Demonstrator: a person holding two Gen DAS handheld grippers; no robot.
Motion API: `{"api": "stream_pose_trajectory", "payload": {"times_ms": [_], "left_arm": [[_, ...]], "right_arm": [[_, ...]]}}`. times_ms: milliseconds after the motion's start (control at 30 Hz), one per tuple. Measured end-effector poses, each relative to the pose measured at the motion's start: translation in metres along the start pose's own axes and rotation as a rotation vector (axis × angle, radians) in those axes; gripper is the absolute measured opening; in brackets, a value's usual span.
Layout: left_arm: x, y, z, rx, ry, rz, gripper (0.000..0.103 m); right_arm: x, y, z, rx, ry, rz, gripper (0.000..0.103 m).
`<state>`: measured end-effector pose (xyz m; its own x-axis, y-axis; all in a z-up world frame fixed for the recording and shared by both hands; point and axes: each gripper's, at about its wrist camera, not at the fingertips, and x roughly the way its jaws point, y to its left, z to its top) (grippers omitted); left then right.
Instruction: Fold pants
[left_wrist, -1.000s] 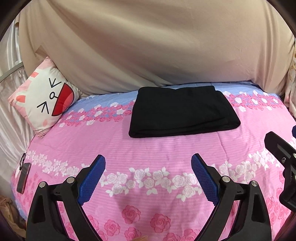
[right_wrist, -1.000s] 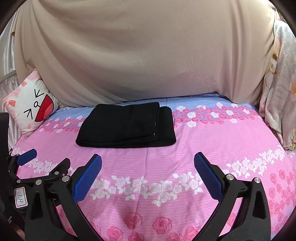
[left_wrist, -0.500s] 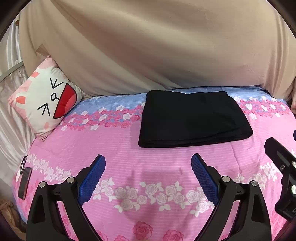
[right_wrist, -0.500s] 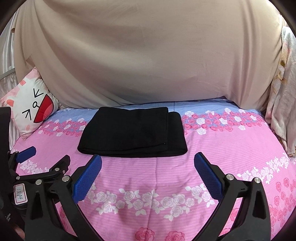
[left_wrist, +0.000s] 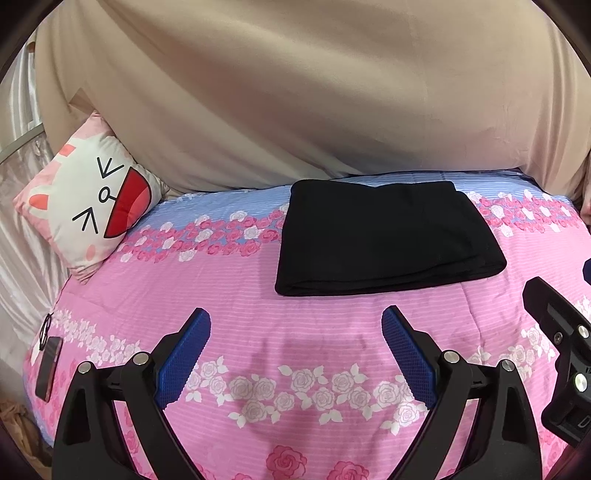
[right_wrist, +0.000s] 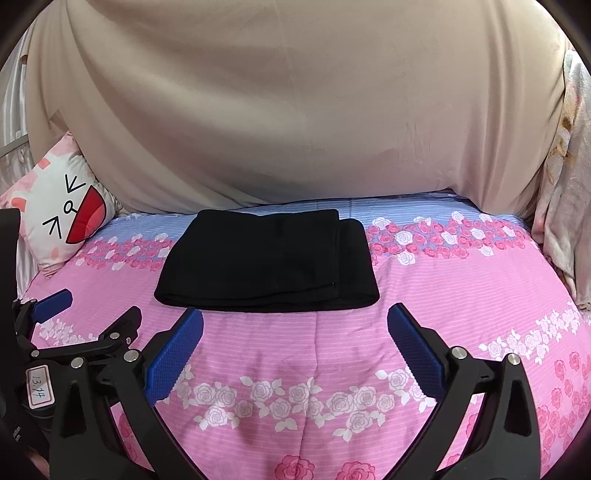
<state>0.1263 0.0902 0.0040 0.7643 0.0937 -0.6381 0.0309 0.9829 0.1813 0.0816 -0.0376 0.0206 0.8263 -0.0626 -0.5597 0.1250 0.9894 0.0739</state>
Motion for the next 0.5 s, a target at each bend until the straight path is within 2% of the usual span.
{"api": "stream_pose_trajectory", "payload": {"times_ms": [500], "left_arm": [[-0.0016,-0.0044,0.0012,0.005,-0.005,-0.003,0.092]], "right_arm": [[-0.0013,-0.0002,-0.0005,0.003,-0.003,-0.003,0.098]]}}
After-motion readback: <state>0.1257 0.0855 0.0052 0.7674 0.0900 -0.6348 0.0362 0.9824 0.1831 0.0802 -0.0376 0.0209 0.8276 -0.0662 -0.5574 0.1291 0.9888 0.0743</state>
